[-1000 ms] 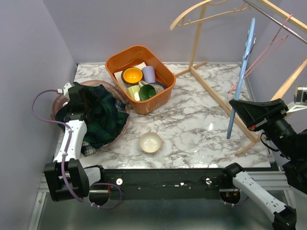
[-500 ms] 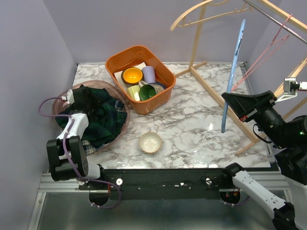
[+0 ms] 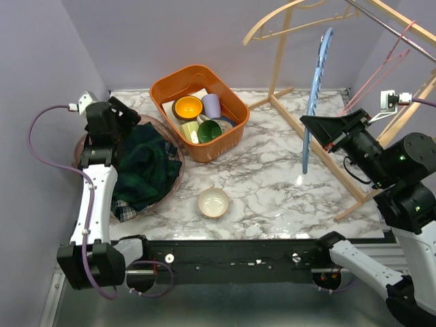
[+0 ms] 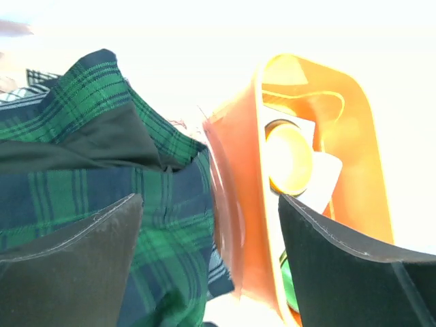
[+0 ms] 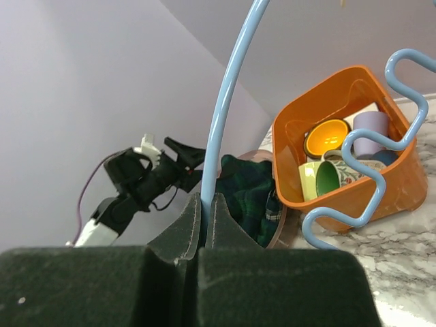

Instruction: Remove the skirt from the hanger

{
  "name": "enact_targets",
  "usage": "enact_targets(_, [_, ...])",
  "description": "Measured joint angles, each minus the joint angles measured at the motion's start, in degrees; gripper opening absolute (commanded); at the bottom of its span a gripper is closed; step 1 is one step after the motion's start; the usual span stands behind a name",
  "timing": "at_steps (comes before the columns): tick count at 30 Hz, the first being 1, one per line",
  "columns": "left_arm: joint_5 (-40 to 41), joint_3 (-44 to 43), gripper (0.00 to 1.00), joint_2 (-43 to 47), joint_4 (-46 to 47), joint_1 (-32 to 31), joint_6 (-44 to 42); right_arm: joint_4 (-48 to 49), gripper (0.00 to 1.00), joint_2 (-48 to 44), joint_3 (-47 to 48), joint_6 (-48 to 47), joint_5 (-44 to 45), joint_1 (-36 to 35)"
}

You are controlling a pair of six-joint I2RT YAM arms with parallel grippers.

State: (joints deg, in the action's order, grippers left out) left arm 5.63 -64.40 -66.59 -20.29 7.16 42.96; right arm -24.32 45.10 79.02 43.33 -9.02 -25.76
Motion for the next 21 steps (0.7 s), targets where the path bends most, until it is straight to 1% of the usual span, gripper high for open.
enact_targets(5, [5.3, 2.1, 0.91, 5.7, -1.7, -6.2, -5.9, 0.9, 0.01, 3.8, 2.9, -1.4, 4.5, 0.0])
enact_targets(7, [5.8, 2.8, 0.91, 7.3, -1.9, -9.2, -8.6, 1.0, 0.01, 5.4, 4.1, -2.0, 7.3, 0.0])
enact_targets(8, [5.8, 3.6, 0.91, 8.5, -1.4, -11.8, -10.6, 1.1, 0.01, 6.7, 5.2, -2.5, 9.1, 0.0])
enact_targets(9, [5.6, 4.2, 0.91, 9.2, -1.0, -13.0, -11.8, 1.6, 0.01, 8.2, 6.6, -2.9, 11.0, 0.0])
enact_targets(10, [5.0, 5.2, 0.92, 10.4, -0.4, -15.6, -13.6, 2.0, 0.01, 8.9, 7.0, -3.1, 11.6, 0.0])
enact_targets(11, [4.2, 6.3, 0.96, 11.6, 0.2, -17.7, -15.0, 2.9, 0.01, 10.1, 7.5, -3.2, 12.8, 0.0])
enact_targets(14, [0.9, 10.2, 0.99, 15.3, 3.2, -22.5, -18.1, 5.9, 0.01, 12.8, 7.4, -3.2, 15.2, -0.1])
enact_targets(17, [-1.0, 13.7, 0.99, 18.0, 5.9, -24.6, -19.9, 11.0, 0.01, 14.8, 5.5, -2.9, 18.8, -0.1])
enact_targets(21, [-2.6, 17.4, 0.99, 20.4, 8.3, -26.3, -20.7, 14.6, 0.01, 16.8, 4.5, -1.3, 24.2, -0.1])
